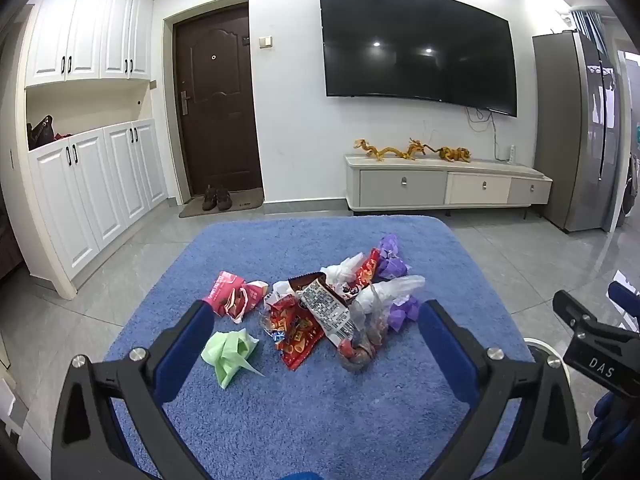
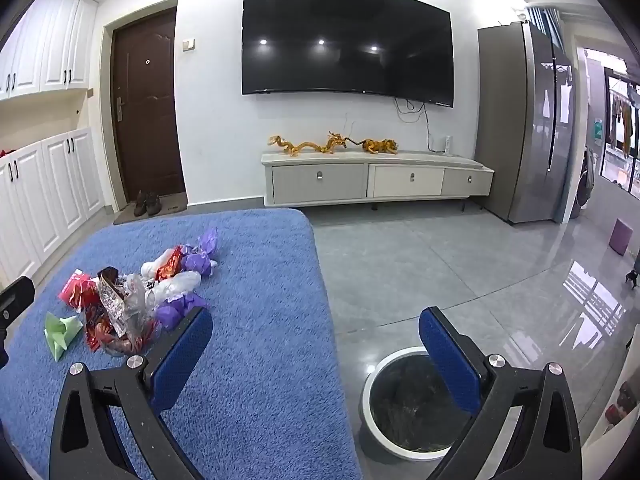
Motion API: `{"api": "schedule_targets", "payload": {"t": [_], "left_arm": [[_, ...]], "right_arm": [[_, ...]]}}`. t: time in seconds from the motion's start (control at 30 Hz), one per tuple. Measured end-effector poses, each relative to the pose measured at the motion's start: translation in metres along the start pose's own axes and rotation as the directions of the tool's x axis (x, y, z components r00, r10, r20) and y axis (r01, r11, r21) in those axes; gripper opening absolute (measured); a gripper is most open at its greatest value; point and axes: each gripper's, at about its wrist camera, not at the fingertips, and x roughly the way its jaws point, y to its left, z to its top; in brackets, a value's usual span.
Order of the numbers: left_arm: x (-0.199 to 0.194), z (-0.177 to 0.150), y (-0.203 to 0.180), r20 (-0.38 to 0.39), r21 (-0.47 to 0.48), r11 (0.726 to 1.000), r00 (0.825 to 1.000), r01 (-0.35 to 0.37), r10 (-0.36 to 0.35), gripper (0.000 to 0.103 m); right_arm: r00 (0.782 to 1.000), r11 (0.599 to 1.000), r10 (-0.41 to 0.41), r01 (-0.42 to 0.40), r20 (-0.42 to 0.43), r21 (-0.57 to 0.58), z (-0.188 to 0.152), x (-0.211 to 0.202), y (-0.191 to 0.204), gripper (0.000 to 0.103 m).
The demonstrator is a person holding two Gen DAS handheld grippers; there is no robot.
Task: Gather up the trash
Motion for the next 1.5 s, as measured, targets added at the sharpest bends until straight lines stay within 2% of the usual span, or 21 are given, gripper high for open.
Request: {"api": "schedule_targets", "payload": {"t": [0.43,1.1,1.5], "left_arm": [[0.0,0.0,0.0,-0.001,0.0,1.0,1.0,0.001,-0.001,0.103],[0.004,-0.003,0.0,-0.009,-0.011,1.0,1.0,0.005,-0.005,0.103],[-0.003,-0.002,-0.003,0.013,0.0,1.0,1.0,-0.01,0.01,0.103]], "right_arm": [[0.998,0.999,-0.034,0.036,0.044,-0.027,0.002,-0.012,0.001,0.103],[0.996,0.996,-0.068,0.071,0.058,-0.048,0.004,-0.014,-0.001,0.103],[0.994,0.995,-0.074,0.078,0.078,-0.059,0.005,-0.018,0.0,0.103]]}}
